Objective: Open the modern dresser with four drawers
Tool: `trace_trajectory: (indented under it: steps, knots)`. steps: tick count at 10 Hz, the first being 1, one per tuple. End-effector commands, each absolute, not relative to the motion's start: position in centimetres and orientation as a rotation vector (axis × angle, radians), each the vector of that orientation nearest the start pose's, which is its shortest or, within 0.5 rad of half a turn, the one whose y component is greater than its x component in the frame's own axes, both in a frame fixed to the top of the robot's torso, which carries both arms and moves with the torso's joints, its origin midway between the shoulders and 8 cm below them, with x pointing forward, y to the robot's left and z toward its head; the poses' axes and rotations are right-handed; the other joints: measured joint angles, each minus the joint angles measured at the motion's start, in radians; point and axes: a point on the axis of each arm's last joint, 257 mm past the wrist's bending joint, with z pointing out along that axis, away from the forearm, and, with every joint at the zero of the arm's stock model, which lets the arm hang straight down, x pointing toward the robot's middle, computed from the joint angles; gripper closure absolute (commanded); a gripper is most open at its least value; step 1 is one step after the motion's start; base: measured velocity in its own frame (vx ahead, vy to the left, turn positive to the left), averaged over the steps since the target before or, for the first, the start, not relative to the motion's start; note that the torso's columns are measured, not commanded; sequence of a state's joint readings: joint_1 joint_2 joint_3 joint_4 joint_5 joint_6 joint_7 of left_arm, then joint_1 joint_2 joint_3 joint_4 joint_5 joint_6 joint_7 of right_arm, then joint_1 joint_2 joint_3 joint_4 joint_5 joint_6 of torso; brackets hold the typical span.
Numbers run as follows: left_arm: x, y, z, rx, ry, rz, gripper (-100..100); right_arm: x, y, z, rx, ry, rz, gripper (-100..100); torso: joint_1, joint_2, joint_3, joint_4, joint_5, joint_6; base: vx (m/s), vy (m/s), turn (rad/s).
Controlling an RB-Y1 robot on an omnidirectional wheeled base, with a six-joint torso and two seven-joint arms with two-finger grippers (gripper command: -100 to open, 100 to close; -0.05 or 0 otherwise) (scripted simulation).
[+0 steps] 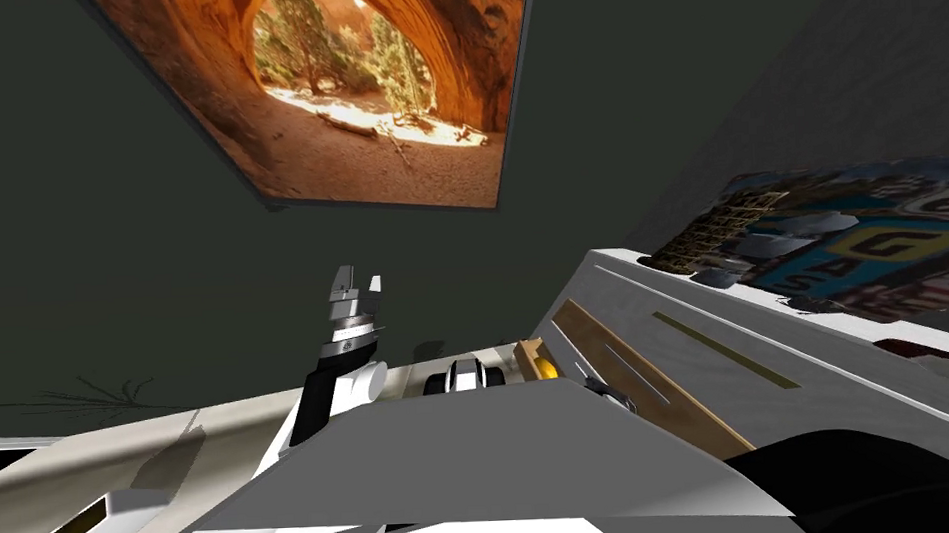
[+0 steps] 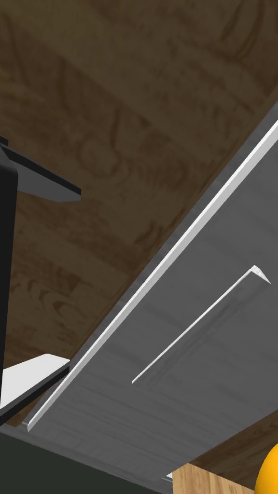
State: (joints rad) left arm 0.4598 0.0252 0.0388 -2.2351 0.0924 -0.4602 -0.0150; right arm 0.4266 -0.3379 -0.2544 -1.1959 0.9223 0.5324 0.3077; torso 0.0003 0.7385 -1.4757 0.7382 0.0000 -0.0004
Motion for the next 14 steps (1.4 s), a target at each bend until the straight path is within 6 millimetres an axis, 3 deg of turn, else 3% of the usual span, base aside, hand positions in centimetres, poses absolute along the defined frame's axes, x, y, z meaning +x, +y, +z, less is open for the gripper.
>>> trace_trajectory:
  steps: [1,4,8,9,14]
  knots:
    - [35.9,30.0,1.1,-0.727,0.608,-1.311,0,10.3,-65.9,-47.7,0.761,2.238,-1.139,-100,-0.001,0.000,0.000,0.000,0.000,0.001,-0.001,0.038,0.123]
    - [35.9,30.0,1.1,-0.727,0.608,-1.311,0,8.4,-67.1,-47.5,0.751,2.255,-1.229,-100,0.000,0.000,0.000,0.000,0.000,0.000,-0.004,0.035,0.138]
    - [35.9,30.0,1.1,-0.727,0.608,-1.311,0,5.3,-70.3,-45.4,0.722,2.247,-1.452,-100,0.000,0.000,0.000,0.000,0.000,0.000,-0.013,0.043,0.165]
    - [35.9,30.0,1.1,-0.727,0.608,-1.311,0,4.9,-70.3,-45.5,0.723,2.254,-1.456,-100,0.001,0.000,0.000,0.000,0.000,0.000,-0.020,0.046,0.093]
    - [35.9,30.0,1.1,-0.727,0.608,-1.311,0,1.4,-74.8,-40.7,0.662,2.193,-1.765,-100,0.000,-0.001,0.000,0.000,0.000,0.001,-0.017,0.061,0.181]
